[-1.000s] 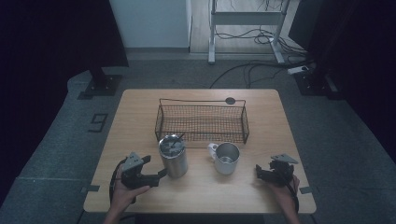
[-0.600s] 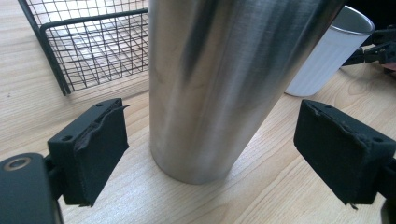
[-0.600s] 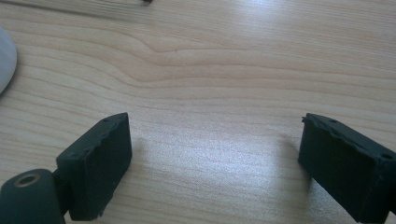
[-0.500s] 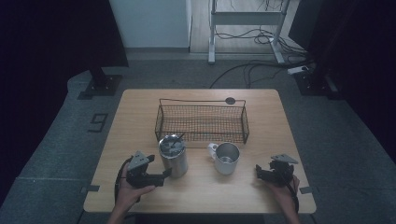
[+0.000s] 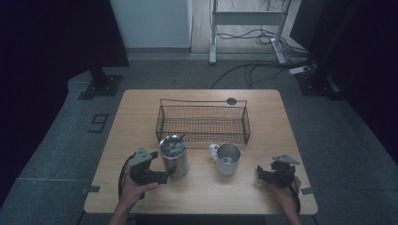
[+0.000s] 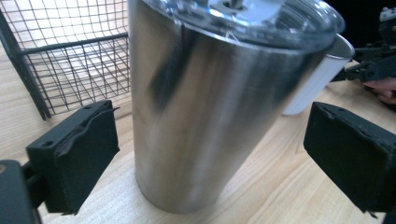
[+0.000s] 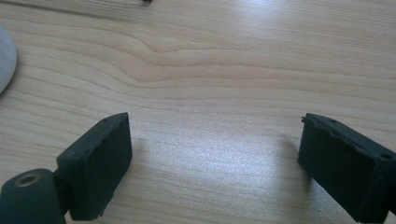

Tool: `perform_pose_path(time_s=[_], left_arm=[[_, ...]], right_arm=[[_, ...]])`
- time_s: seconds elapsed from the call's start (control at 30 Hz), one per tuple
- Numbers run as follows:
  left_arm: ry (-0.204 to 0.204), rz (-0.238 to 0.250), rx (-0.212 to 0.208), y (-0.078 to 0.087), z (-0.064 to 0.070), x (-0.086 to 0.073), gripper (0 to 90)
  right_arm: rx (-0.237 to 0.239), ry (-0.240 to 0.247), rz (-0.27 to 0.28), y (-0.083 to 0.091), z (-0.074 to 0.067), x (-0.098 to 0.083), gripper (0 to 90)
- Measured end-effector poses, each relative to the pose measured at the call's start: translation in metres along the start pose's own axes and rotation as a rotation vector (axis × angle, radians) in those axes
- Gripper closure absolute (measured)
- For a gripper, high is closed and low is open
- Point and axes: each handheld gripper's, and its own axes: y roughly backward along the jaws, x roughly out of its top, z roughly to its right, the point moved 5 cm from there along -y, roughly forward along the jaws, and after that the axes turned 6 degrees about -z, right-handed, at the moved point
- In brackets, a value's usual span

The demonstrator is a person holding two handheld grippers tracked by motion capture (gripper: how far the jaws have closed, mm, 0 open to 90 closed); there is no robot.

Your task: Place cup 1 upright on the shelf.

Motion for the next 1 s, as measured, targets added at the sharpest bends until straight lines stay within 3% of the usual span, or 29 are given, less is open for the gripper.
perform_pose_path(time_s=[0.27,0.6,0.9,1.0], left_arm=[[-0.009,-0.019,-0.002,-0.009,0.002,0.004,2.1],[-0.014,-0.006,-0.008,-0.021,0.0,0.013,1.7],[-0.025,0.01,0.01,-0.034,0.0,0.019,0.0],[-0.042,0.003,0.037,-0.041,0.001,0.018,0.0]], right_arm=[[-0.001,-0.001,0.0,0.0,0.0,0.0,9.5],[-0.001,-0.001,0.0,0.0,0.0,0.0,9.6],[-0.001,-0.002,0.0,0.0,0.0,0.0,9.7],[-0.002,-0.002,0.001,0.0,0.0,0.0,9.8]])
